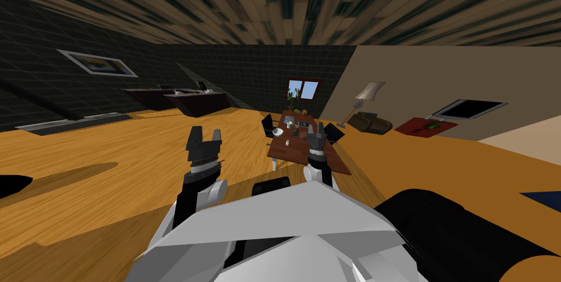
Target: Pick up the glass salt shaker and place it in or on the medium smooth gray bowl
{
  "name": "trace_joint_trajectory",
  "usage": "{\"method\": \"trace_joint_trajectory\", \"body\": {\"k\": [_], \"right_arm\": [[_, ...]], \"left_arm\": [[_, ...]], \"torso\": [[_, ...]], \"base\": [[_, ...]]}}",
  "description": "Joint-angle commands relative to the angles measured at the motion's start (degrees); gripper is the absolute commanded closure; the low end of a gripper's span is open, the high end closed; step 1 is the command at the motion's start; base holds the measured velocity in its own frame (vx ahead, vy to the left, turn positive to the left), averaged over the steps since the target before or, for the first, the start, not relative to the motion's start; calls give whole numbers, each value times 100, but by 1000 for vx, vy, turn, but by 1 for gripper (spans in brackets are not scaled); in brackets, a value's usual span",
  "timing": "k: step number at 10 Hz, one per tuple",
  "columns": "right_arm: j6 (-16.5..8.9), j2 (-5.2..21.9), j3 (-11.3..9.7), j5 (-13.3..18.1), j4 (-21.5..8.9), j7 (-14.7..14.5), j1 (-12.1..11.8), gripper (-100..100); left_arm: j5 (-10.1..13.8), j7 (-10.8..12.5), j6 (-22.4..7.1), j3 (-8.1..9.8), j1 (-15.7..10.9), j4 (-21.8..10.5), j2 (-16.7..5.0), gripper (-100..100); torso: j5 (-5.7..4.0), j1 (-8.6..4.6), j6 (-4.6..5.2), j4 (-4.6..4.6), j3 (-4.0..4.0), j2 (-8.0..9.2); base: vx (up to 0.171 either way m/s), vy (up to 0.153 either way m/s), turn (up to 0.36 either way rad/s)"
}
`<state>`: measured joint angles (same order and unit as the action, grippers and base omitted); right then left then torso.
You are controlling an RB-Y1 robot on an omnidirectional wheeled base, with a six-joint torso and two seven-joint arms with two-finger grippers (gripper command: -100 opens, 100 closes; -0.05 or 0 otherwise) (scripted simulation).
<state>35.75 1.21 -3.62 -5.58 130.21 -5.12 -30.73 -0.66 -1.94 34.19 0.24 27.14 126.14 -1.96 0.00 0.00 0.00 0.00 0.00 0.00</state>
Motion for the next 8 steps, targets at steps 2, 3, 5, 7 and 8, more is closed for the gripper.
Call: {"method": "trace_joint_trajectory", "body": {"k": [2, 3, 5, 7, 8], "right_arm": [[-160, 237, 39, 85, -252, -55, 102, -100], [-321, 434, 77, 174, -508, -113, 208, -100], [-524, 656, 121, 288, -855, -191, 344, -100], [-757, 895, 169, 424, -1245, -287, 506, -100], [-883, 1019, 193, 500, -1394, -342, 596, -100]], "left_arm": [[0, 0, 0, 0, 0, 0, 0, 0], [0, 0, 0, 0, 0, 0, 0, 0], [0, 0, 0, -1, 0, 0, 1, 0], [0, 0, 0, -1, 0, 0, 1, 0], [0, 0, 0, -1, 0, 0, 1, 0]], "torso": [[1, 6, -1, 0, 2, 4], [2, 12, 0, 1, 3, 6], [4, 20, -1, 2, 5, 9], [5, 25, -1, 2, 4, 8], [6, 26, 0, 2, 4, 8]], "base": [[-19, 33, 10], [-25, 51, 12], [-29, 61, 17], [-24, 73, 21], [-15, 63, 24]]}}
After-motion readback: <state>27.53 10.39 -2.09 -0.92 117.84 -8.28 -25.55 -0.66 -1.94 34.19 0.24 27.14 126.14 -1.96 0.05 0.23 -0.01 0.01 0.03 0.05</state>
